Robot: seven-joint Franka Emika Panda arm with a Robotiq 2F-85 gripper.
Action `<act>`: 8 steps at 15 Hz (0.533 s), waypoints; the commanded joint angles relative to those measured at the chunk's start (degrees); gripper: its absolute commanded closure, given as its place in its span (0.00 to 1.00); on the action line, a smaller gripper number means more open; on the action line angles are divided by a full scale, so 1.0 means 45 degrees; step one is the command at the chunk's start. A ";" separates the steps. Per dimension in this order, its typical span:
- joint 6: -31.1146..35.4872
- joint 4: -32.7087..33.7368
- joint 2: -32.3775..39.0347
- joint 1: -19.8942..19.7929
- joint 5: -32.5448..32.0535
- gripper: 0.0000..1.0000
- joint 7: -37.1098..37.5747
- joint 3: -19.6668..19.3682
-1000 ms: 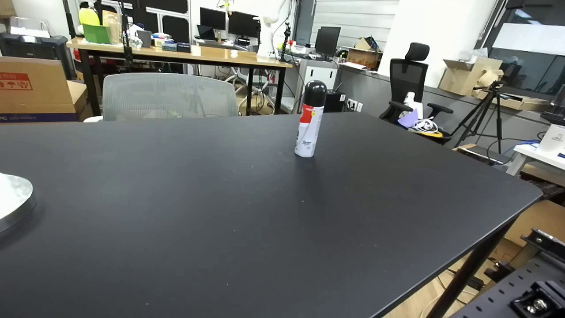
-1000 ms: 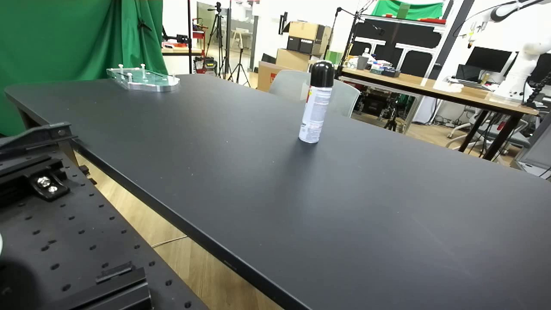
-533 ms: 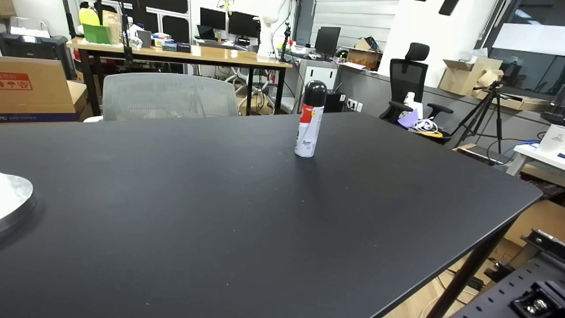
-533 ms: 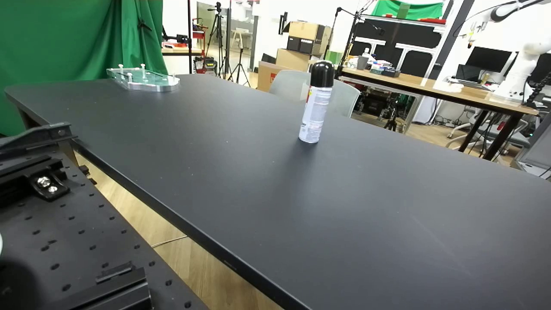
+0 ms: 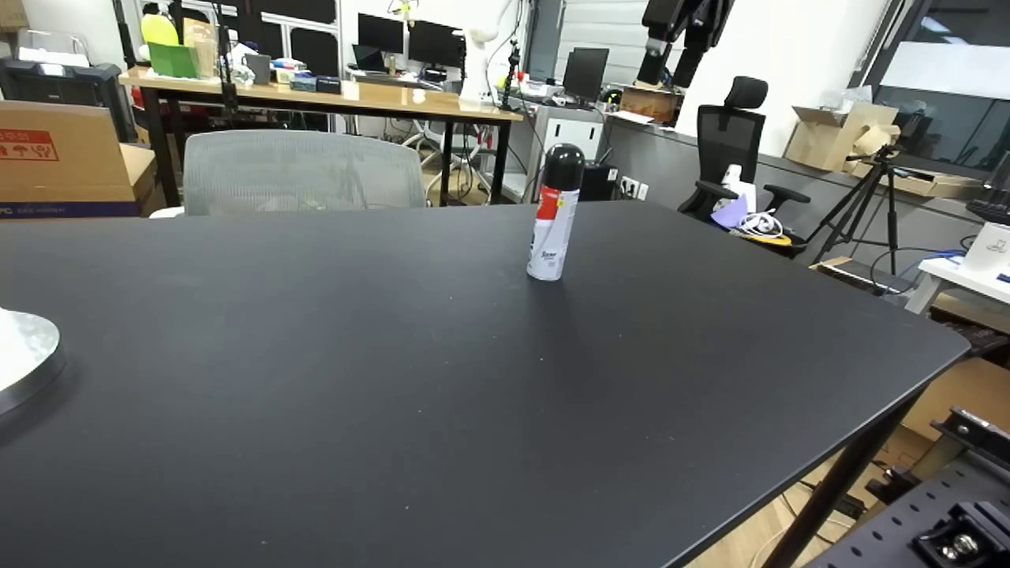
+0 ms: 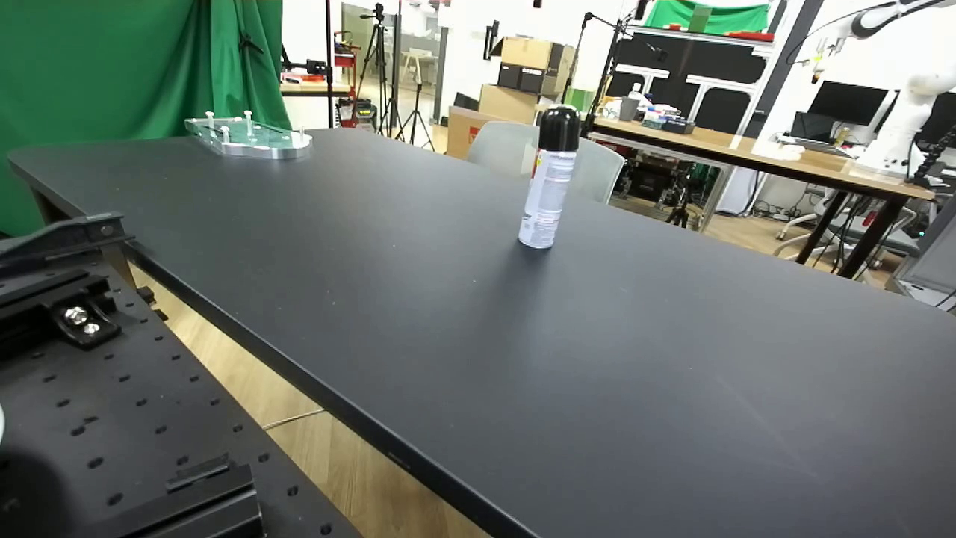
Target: Take the top off the bottle
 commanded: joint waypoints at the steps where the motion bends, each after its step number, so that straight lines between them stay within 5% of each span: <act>1: -0.0017 0.0046 0.0094 -0.0233 0.0048 0.00 -0.0061 0.0264; 8: 0.1786 0.0371 0.1439 -0.0560 -0.2556 0.00 0.0919 0.0879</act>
